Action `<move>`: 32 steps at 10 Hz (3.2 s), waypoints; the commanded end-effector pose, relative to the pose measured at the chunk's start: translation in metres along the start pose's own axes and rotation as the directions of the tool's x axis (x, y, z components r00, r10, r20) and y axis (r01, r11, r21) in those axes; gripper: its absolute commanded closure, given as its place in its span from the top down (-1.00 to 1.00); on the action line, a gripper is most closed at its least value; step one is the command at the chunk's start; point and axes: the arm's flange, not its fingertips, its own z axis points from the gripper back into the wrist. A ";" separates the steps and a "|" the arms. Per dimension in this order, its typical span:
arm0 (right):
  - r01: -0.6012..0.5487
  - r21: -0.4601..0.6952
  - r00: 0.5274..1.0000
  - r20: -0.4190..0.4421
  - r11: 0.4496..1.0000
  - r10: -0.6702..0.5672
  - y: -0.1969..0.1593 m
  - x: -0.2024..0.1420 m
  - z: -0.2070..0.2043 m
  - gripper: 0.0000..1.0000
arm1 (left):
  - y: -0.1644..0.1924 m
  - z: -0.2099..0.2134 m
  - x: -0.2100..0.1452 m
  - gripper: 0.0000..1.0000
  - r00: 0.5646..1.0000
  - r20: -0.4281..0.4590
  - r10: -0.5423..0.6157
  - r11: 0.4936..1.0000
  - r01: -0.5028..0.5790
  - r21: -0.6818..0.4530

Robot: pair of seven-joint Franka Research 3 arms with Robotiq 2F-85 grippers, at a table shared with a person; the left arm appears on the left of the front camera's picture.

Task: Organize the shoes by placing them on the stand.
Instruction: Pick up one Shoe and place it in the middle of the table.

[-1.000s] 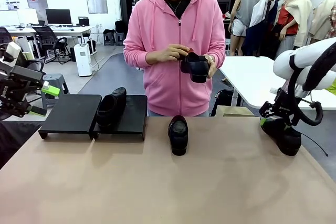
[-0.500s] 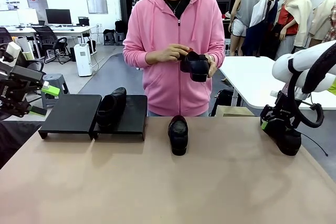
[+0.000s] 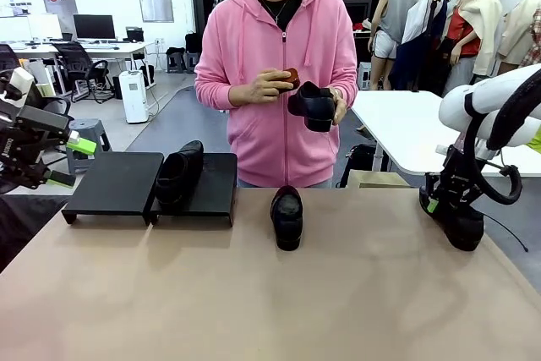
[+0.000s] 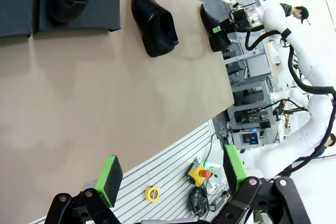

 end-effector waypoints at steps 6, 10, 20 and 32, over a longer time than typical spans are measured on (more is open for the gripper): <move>-0.119 -0.050 0.991 0.049 0.992 0.121 -0.001 -0.023 0.022 -1.00 | 0.001 0.002 0.000 1.00 1.000 -0.006 -0.010 1.000 0.010 -0.003; -0.198 -0.100 0.940 0.262 0.975 0.217 0.024 -0.169 0.114 -1.00 | 0.001 0.002 0.000 1.00 1.000 -0.006 -0.010 1.000 0.010 -0.003; -0.404 -0.060 0.855 0.331 0.913 0.400 0.065 -0.277 0.083 -1.00 | 0.001 0.002 0.000 1.00 1.000 -0.006 -0.010 1.000 0.010 -0.003; -0.118 0.098 0.853 0.519 0.988 0.051 -0.038 -0.330 0.156 -1.00 | 0.001 0.002 0.000 1.00 1.000 -0.006 -0.010 1.000 0.010 -0.003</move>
